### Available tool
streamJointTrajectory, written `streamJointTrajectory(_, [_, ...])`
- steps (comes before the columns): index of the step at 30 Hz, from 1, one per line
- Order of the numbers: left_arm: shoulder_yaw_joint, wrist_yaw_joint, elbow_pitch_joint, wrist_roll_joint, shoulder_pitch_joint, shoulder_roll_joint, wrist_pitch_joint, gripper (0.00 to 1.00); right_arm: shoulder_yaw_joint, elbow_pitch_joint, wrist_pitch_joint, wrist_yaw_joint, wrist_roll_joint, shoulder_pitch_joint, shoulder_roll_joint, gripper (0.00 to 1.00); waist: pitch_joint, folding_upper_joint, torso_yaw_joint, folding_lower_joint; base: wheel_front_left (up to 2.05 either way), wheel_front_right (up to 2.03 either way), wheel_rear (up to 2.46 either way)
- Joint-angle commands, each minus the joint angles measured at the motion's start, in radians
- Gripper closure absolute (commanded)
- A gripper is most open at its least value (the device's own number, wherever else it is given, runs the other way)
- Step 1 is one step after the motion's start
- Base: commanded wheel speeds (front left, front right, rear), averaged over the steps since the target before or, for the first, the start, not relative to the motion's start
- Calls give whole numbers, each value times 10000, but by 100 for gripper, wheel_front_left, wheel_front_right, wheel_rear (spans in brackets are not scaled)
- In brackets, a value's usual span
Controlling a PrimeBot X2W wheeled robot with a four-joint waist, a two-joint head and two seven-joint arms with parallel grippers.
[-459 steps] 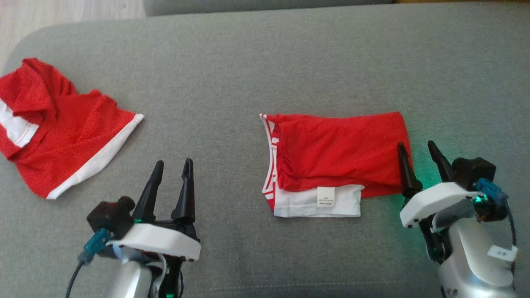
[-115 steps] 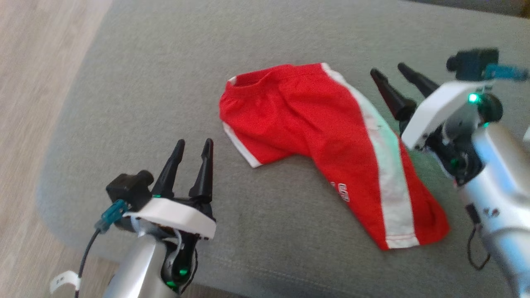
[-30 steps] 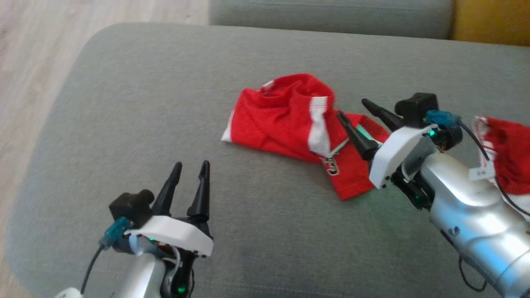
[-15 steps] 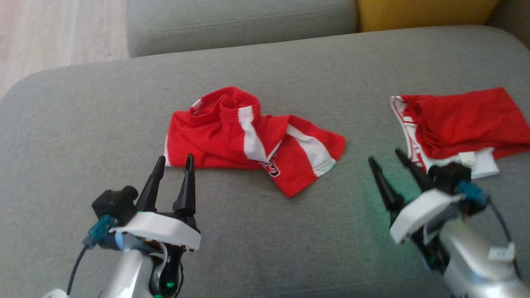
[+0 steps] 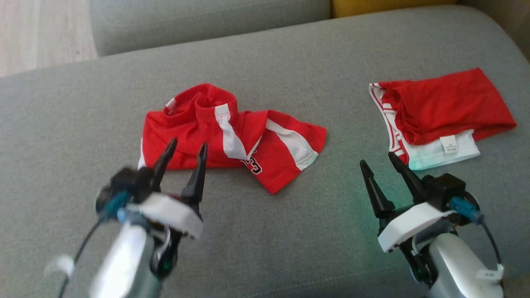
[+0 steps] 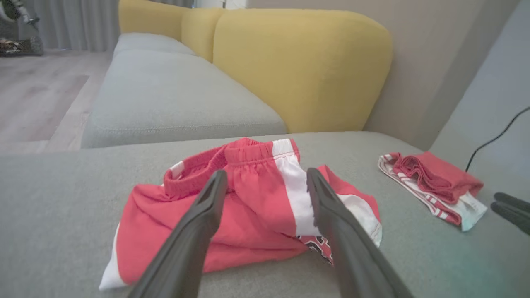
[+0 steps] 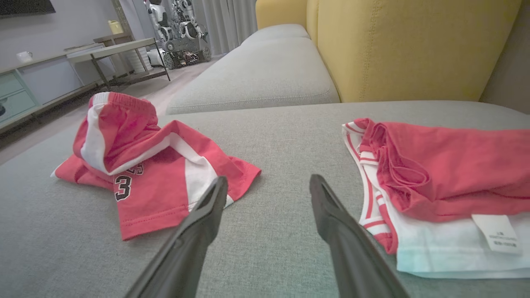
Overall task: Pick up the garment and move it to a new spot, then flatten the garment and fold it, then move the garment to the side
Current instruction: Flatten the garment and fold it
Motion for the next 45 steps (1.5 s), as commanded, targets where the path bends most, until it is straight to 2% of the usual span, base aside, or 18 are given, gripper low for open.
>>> streamJointTrajectory(1, [-51, -137, -6, 158, -1254, 468, 61, 0, 7, -529, 116, -7, -199, 30, 169, 0, 186, -1, -113, 0, 0, 0, 0])
streamJointTrajectory(4, [-613, -222, 271, 186, -2014, 865, 598, 0, -66, -704, 223, -7, -315, 92, 282, 0, 274, -1, -192, 0, 0, 0, 0])
streamJointTrajectory(7, [-2183, -251, 325, -303, -3257, 1666, 1593, 0, -70, -844, 326, -7, -423, 88, 442, 0, 381, -1, -375, 0, 0, 0, 0])
streamJointTrajectory(11, [-4570, -255, 55, -1890, -4785, 3063, 2940, 0, 86, -836, 374, -7, -451, 0, 630, 0, 422, -1, -695, 0, 0, 0, 0])
streamJointTrajectory(15, [-6355, -256, -301, -3734, -6083, 4295, 4208, 0, 271, -740, 336, -7, -395, -95, 734, 0, 442, -1, -1008, 0, 0, 0, 0])
streamJointTrajectory(21, [-8654, -257, -373, -5190, -7703, 5761, 4880, 0, 554, -489, 222, -7, -89, -222, 898, 0, 498, -1, -1468, 0, 0, 0, 0])
streamJointTrajectory(24, [-9238, -258, 54, -5302, -8161, 5966, 4710, 0, 616, -390, 155, -7, -27, -266, 921, 0, 527, -1, -1597, 0, 0, 0, 0])
streamJointTrajectory(29, [-9767, -258, 683, -5488, -8572, 5980, 4641, 0, 741, -229, 94, -7, 16, -307, 929, 0, 570, -1, -1729, 0, 0, 0, 0])
streamJointTrajectory(37, [-9971, -258, 1013, -5453, -8687, 5793, 5216, 0, 877, -45, 22, -7, 36, -406, 990, 0, 667, -1, -1819, 0, 0, 0, 0])
streamJointTrajectory(44, [-9978, -258, 737, -5358, -8551, 5907, 5861, 0, 977, 99, -73, -7, 52, -533, 1058, 0, 831, -1, -1881, 0, 0, 0, 0])
streamJointTrajectory(45, [-9979, -258, 702, -5383, -8531, 5913, 5944, 46, 987, 128, -88, -7, 53, -544, 1068, 0, 846, -1, -1880, 0, 0, 0, 0])
